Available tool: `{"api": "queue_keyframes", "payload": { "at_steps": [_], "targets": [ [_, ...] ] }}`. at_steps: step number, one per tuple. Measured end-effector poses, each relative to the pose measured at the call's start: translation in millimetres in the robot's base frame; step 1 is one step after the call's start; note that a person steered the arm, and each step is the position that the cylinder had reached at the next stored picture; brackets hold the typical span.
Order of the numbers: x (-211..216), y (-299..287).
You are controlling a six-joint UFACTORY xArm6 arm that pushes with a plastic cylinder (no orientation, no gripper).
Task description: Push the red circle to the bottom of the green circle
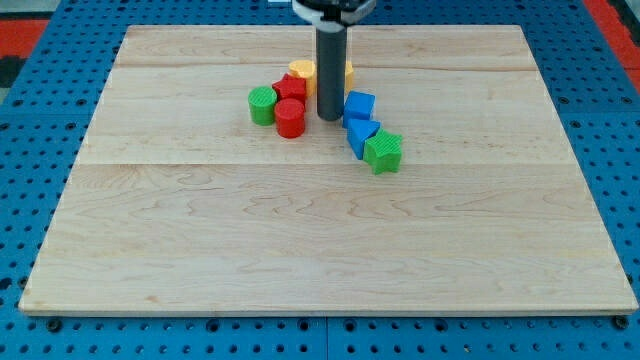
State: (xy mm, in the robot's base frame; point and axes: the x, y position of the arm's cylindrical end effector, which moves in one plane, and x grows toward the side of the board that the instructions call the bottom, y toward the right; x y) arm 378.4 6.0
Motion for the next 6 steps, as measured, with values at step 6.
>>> {"api": "queue_keyframes", "payload": {
  "at_steps": [6],
  "targets": [
    [-12.8,-148.9]
  ]
}}
